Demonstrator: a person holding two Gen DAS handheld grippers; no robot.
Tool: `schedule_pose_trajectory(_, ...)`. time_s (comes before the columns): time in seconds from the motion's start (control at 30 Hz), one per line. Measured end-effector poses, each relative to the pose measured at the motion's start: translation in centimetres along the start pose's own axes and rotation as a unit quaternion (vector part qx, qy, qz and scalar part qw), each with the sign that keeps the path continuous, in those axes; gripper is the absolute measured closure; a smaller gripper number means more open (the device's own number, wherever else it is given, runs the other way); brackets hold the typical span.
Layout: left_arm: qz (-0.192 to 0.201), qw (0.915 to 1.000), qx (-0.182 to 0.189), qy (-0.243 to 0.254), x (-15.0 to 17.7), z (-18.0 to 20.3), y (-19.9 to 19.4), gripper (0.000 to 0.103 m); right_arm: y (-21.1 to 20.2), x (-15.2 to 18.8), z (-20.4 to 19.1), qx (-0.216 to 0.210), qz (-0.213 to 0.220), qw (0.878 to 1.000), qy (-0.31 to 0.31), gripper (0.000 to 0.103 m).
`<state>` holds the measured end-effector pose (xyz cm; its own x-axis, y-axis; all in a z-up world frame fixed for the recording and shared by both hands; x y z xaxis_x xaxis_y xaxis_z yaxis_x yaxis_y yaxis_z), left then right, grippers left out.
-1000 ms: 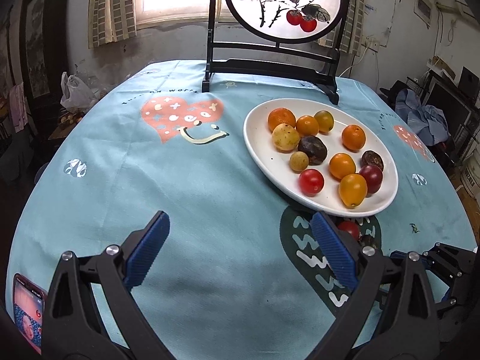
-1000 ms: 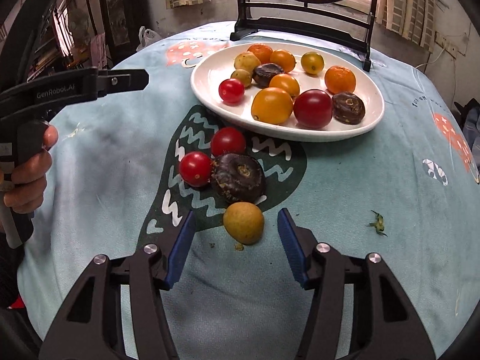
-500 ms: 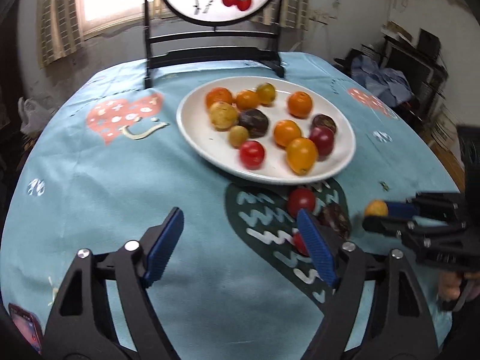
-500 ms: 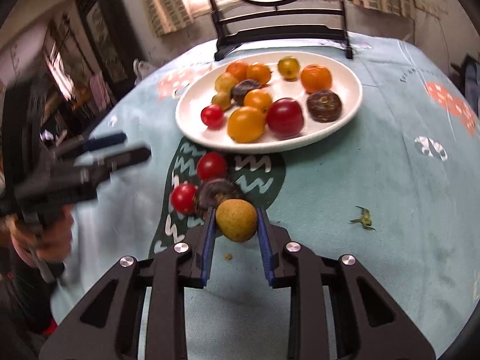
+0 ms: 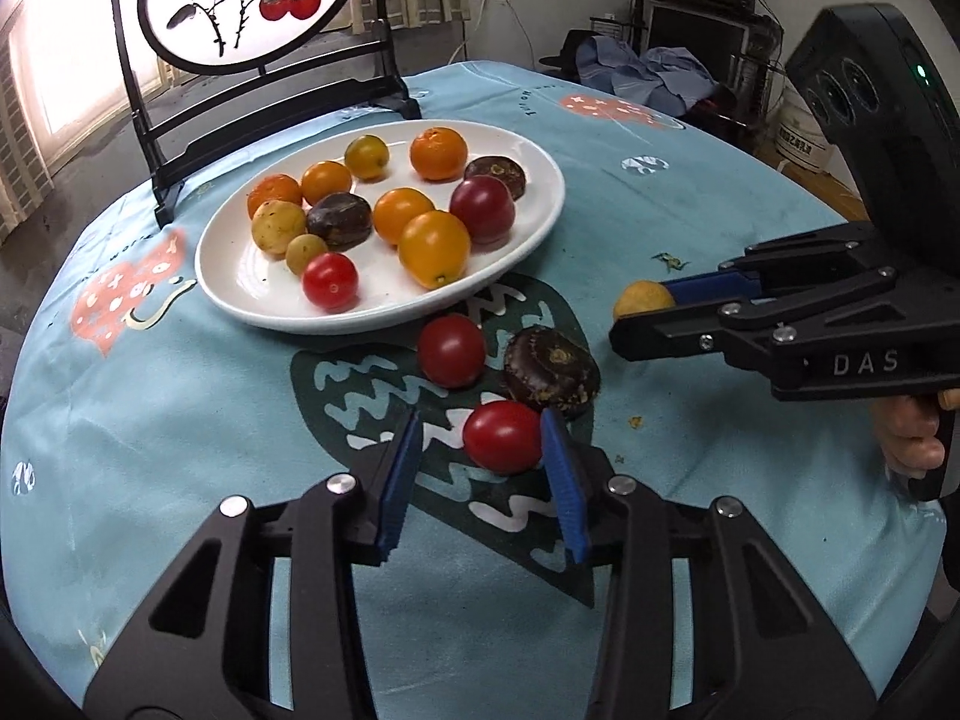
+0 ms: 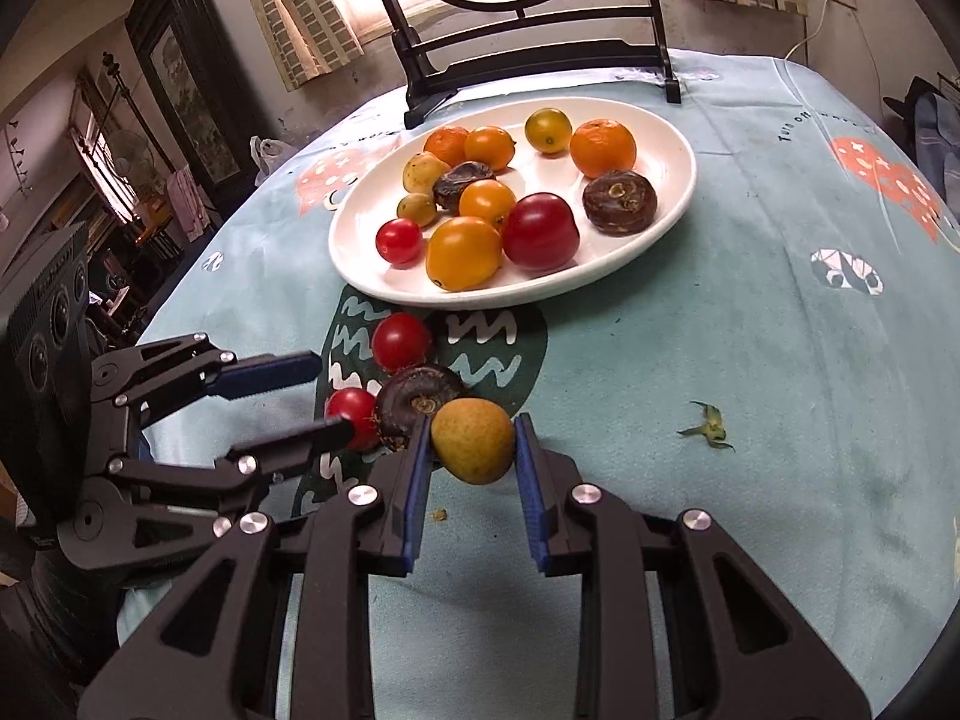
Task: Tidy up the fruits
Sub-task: 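Grasp a small yellow-green fruit with the right tool while the left tool grasps a red cherry tomato, then carry both fruits onto the white plate and open both tools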
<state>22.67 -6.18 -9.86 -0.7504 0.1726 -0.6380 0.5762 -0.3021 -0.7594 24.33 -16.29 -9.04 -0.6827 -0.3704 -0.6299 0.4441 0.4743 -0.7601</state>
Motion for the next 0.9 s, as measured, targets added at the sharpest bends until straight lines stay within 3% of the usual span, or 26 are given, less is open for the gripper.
schedule_pose_trajectory(0.23,-0.024,0.9991,0.004,0.033,1.1,1.5,1.8,0.061,0.0,-0.1,0.1,0.003,0.001,1.0,0.001,0.075)
schedule_pose_trajectory(0.3,-0.021,0.9987,0.007,0.045,1.3,2.1,1.7,0.074,0.1,0.0,0.1,0.004,-0.001,1.0,0.001,0.075)
schedule_pose_trajectory(0.43,-0.02,0.9982,0.004,0.056,1.6,2.4,1.5,0.075,0.1,0.0,0.1,0.005,-0.002,1.0,0.001,0.075)
schedule_pose_trajectory(0.9,0.012,0.9976,0.056,0.04,0.4,2.5,-1.3,0.075,-0.6,-0.4,-0.5,-0.006,0.021,1.0,-0.011,0.075)
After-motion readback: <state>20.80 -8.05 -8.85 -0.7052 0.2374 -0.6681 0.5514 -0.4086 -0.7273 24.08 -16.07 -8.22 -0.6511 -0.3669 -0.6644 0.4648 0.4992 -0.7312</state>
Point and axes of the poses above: each gripper's, at about its wrist camera, not at the fingertips, and y roughly the way its jaws point, z to its right, x to its underside, the point moved 6 cm from there along y, roughly the way its jaws point, and after that the axes turned 14 degrees about -y, right-handed, at the moved point
